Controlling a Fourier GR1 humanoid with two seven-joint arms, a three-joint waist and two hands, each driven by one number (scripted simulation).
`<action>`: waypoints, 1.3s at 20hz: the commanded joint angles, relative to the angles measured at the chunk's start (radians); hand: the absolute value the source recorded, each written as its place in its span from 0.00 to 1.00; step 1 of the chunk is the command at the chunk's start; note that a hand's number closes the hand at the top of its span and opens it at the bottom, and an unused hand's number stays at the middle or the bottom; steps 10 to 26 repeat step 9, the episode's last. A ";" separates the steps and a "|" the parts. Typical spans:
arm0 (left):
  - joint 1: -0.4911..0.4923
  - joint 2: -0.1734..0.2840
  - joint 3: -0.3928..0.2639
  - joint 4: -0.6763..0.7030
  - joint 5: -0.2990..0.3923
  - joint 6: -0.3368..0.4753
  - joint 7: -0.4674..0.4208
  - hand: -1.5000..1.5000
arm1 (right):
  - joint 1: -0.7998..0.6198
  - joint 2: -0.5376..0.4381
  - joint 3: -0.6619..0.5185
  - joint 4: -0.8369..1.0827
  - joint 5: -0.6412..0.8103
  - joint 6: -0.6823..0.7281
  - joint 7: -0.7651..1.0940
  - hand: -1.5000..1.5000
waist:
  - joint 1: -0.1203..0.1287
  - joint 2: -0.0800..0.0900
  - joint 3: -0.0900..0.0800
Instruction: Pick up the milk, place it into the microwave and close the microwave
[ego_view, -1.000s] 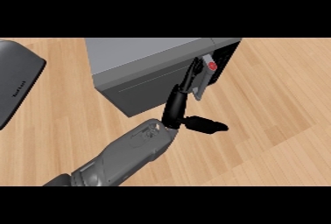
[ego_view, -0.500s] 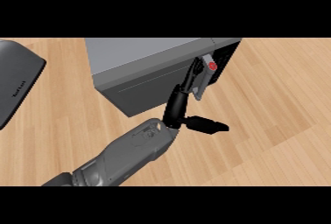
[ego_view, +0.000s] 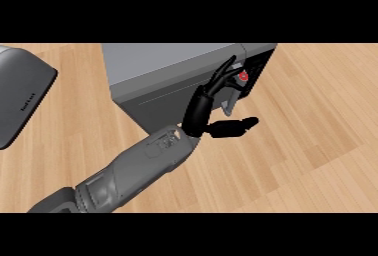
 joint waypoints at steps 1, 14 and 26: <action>-0.043 0.034 -0.005 0.193 -0.009 0.079 0.123 0.00 | -0.002 -0.015 -0.014 0.005 -0.012 -0.001 0.007 0.00 | 0.019 0.015 0.009; -0.091 0.023 -0.018 0.244 -0.019 0.108 0.202 0.00 | 0.020 -0.027 -0.026 -0.008 -0.021 -0.008 0.020 0.00 | 0.055 0.013 0.005; -0.091 0.023 -0.018 0.244 -0.019 0.108 0.202 0.00 | 0.020 -0.027 -0.026 -0.008 -0.021 -0.008 0.020 0.00 | 0.055 0.013 0.005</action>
